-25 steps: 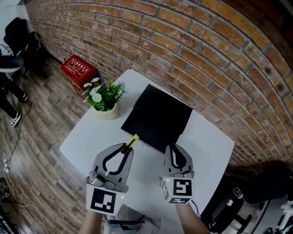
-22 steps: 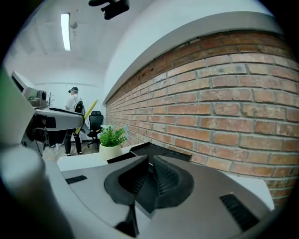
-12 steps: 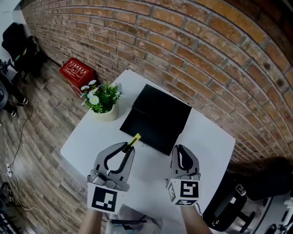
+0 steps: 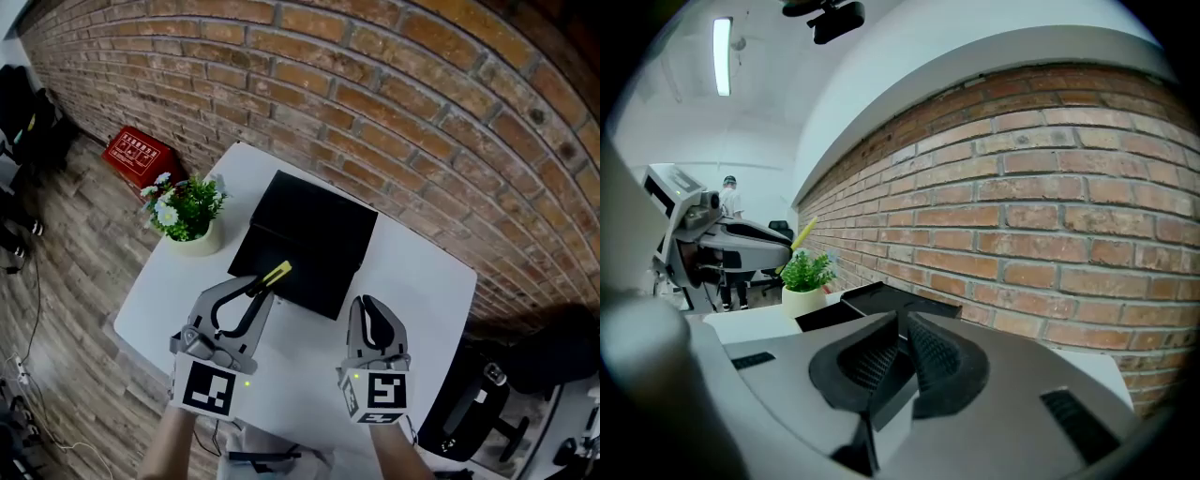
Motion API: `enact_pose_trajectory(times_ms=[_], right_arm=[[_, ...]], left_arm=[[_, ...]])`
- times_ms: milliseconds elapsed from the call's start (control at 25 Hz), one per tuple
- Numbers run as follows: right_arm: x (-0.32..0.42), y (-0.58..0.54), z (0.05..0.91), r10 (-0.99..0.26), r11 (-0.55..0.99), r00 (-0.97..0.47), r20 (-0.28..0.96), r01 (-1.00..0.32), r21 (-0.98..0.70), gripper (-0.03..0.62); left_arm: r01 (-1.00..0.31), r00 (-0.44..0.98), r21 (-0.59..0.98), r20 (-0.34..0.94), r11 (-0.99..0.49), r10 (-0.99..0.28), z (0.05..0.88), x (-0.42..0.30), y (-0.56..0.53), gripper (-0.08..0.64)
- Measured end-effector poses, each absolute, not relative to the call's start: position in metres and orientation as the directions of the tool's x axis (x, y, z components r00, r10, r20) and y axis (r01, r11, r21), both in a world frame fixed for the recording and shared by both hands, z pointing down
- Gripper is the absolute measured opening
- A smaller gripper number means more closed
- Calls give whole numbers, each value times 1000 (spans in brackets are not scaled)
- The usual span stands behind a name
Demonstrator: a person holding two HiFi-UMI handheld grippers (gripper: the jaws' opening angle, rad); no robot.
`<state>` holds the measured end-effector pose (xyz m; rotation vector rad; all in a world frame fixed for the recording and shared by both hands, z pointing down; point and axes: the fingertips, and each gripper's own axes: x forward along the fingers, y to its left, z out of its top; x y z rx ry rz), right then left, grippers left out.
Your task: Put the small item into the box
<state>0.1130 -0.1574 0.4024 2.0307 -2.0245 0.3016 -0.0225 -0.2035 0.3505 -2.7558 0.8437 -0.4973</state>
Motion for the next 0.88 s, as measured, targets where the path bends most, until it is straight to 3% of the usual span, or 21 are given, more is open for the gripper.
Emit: enact_pose_trajectory(times_ms=[480, 880], right_arm=[[129, -157, 411, -939, -66, 70, 336, -998, 24, 60], [137, -154, 418, -932, -109, 107, 347, -994, 15, 60]], left_arm=[[-191, 795, -342, 496, -920, -350, 422, 19, -233, 67], [123, 665, -289, 734, -949, -137, 487, 40, -248, 67]])
